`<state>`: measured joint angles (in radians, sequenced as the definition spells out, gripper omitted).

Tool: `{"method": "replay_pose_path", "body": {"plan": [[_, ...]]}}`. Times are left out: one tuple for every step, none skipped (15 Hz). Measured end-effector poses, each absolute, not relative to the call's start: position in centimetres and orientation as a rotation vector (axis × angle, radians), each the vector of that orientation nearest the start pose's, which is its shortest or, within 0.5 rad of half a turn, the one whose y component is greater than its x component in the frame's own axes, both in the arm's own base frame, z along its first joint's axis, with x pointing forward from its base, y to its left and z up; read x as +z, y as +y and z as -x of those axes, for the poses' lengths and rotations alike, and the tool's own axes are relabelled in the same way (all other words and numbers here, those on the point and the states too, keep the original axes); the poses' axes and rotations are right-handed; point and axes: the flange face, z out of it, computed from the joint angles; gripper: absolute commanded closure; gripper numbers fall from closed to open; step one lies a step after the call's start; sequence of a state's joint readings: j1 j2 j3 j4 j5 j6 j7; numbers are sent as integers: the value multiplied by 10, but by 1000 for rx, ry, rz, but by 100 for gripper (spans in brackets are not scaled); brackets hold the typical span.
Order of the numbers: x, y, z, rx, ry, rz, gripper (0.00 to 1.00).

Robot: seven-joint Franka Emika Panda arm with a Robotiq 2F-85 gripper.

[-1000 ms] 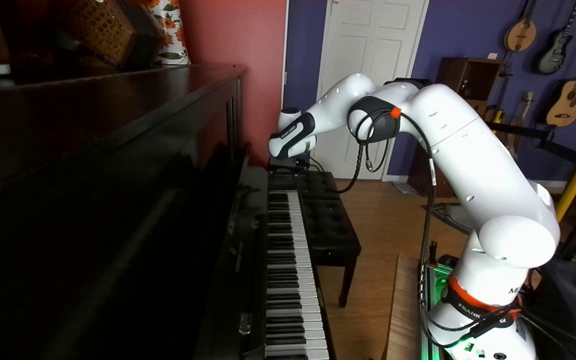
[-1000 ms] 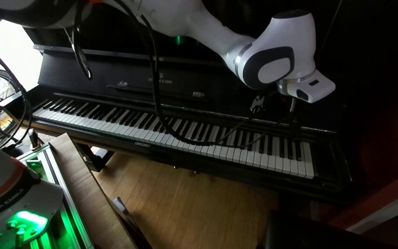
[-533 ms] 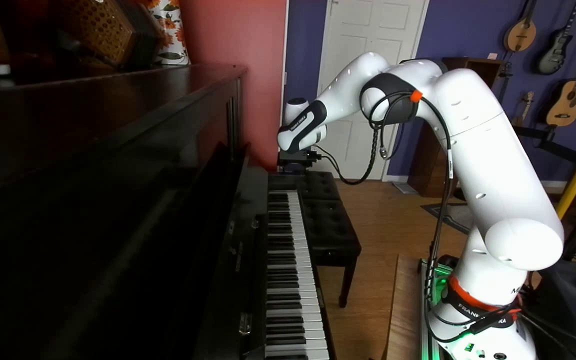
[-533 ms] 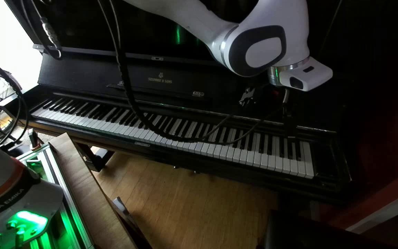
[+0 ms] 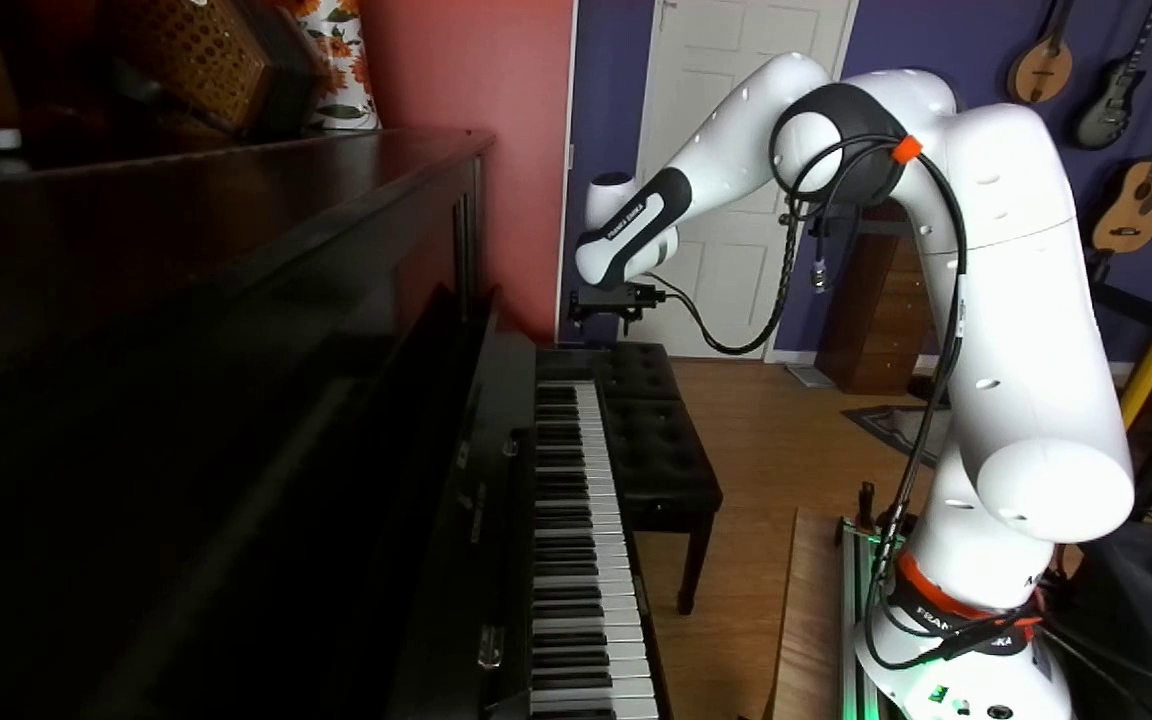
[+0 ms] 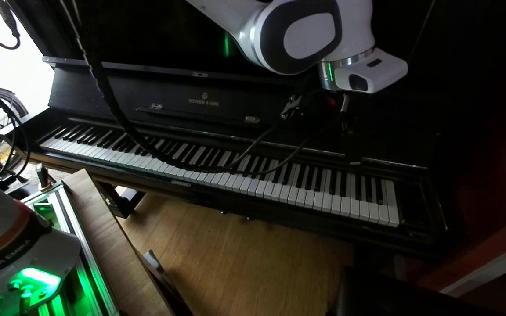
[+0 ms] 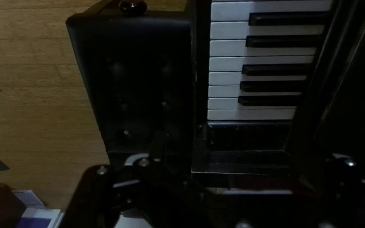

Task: Push the rightmost g sharp key on the piano

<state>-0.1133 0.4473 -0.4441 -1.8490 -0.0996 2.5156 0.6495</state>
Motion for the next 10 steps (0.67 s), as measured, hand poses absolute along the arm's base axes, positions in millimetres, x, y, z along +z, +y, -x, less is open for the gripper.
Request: {"method": "replay_pose_path", "body": {"plan": [[334, -324, -571, -450, 1691, 2895, 0], [337, -321, -567, -450, 1675, 2912, 0], [341, -317, -562, -453, 1663, 2929, 0], [344, -314, -559, -457, 1653, 2946, 0], [348, -311, -555, -463, 1647, 2958, 0], [351, -308, -552, -468, 1639, 2969, 0], [353, -306, -548, -473, 1637, 2976, 0], [356, -304, -545, -483, 1637, 2982, 0], [357, -303, -543, -489, 1639, 2985, 0], [358, -303, -541, -490, 1638, 2986, 0]]}}
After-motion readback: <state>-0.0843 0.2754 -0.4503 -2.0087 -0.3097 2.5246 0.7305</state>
